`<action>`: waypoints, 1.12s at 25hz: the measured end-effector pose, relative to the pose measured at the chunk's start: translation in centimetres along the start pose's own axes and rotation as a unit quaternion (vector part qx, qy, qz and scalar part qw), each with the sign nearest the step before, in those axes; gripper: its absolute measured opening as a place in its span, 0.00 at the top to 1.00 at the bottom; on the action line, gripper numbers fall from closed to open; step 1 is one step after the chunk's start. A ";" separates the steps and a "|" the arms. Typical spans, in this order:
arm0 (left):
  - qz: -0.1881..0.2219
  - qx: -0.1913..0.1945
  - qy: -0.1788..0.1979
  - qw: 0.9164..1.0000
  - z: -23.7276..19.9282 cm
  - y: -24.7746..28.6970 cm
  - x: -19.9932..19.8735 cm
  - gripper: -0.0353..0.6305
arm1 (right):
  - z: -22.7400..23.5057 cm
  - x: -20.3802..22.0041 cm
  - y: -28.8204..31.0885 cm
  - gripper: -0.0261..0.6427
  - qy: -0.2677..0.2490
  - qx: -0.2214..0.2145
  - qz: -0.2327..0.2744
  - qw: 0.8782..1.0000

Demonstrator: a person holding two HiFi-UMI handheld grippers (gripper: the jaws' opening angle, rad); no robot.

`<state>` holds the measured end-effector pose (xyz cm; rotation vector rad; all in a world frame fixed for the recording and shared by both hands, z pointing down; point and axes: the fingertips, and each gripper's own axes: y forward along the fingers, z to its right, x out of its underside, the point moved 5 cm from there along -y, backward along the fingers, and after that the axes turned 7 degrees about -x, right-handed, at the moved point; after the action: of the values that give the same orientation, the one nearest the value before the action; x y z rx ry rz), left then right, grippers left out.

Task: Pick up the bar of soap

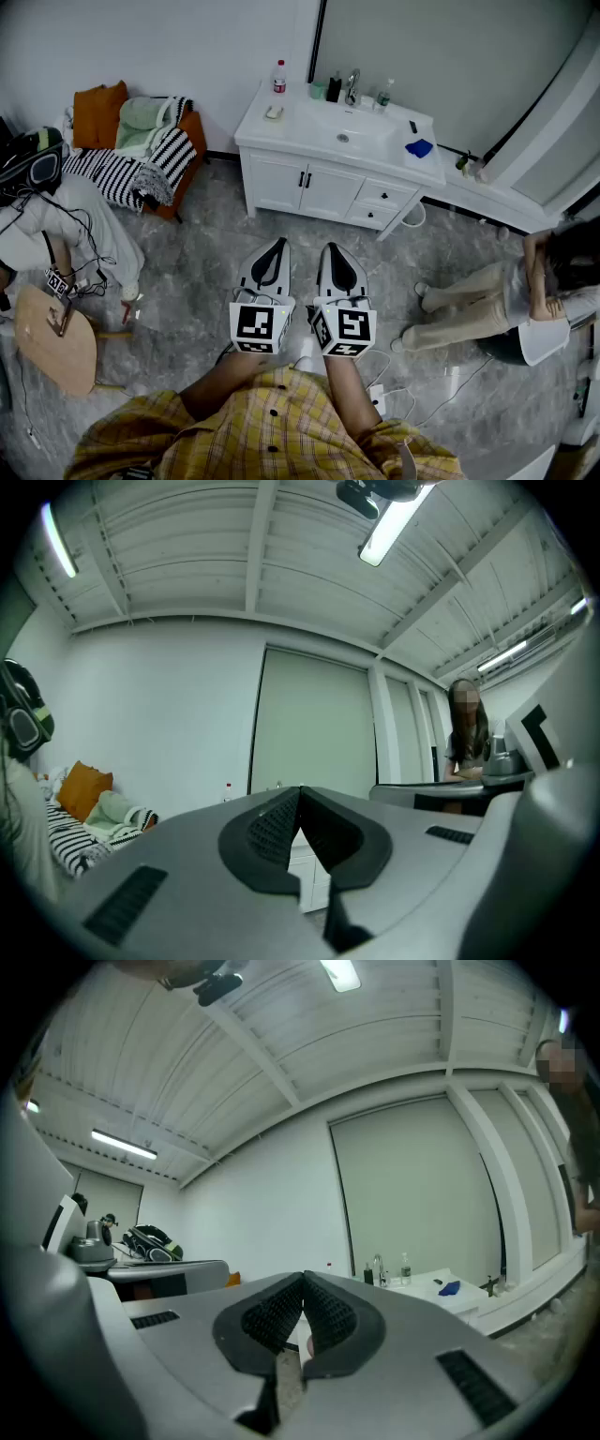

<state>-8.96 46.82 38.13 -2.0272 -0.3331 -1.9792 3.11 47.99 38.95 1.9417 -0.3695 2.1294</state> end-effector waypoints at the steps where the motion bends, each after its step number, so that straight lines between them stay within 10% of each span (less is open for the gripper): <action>1: 0.000 -0.003 0.000 1.000 -0.3 0.0 -0.2 0.93 | -0.2 0.0 0.1 0.93 0.000 -0.001 0.001 1.000; 28: -0.008 0.017 -0.027 0.999 -13.2 3.8 1.7 0.93 | -7.3 1.1 10.3 0.93 -0.038 0.028 -0.016 0.999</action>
<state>-19.84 38.46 39.89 -2.0662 -0.3941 -1.9170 -7.34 40.83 39.08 2.0504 -0.2940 2.0715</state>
